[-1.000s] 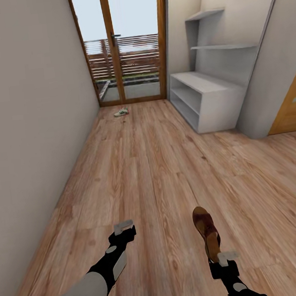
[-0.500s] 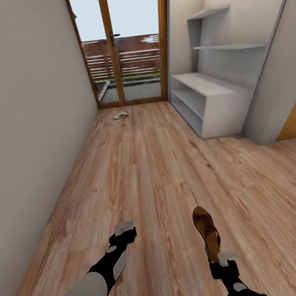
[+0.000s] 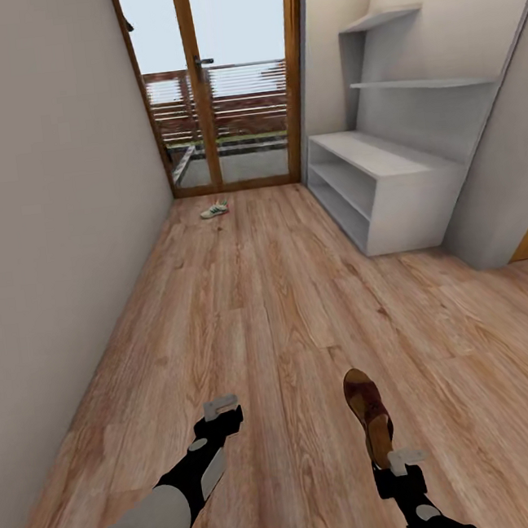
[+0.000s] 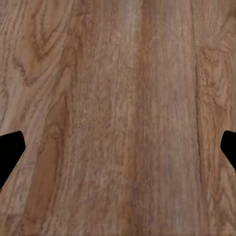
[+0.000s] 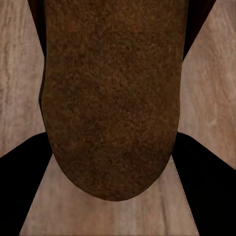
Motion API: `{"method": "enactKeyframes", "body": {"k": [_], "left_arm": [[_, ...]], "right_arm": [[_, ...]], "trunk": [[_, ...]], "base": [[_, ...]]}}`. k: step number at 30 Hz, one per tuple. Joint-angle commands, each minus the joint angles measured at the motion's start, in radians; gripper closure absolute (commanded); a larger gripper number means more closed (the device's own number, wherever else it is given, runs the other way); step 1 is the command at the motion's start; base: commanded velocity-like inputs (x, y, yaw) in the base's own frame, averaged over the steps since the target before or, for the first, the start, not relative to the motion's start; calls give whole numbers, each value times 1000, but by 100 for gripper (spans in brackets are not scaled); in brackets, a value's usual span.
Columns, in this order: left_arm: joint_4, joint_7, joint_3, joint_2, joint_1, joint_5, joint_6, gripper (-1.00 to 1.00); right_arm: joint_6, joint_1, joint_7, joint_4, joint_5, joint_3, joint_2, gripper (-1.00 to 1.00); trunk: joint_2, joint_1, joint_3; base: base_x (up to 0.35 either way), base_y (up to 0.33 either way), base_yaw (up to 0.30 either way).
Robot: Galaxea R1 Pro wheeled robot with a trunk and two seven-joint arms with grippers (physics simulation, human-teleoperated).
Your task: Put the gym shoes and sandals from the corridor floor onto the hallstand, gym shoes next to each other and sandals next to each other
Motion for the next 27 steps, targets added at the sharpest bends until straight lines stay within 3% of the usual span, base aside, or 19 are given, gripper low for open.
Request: {"method": "enactKeyframes", "body": {"k": [1, 27], "left_arm": [[1, -1, 4, -1, -1, 6, -4, -100], [2, -2, 5, -1, -1, 6, -3, -100]], "right_arm": [[-1, -1, -8, 1, 10, 0, 0, 100], [-1, -1, -8, 1, 9, 0, -1, 100]], "trunk": [[0, 0, -1], [0, 0, -1]], "base": [[350, 0, 0], [350, 0, 0]]}}
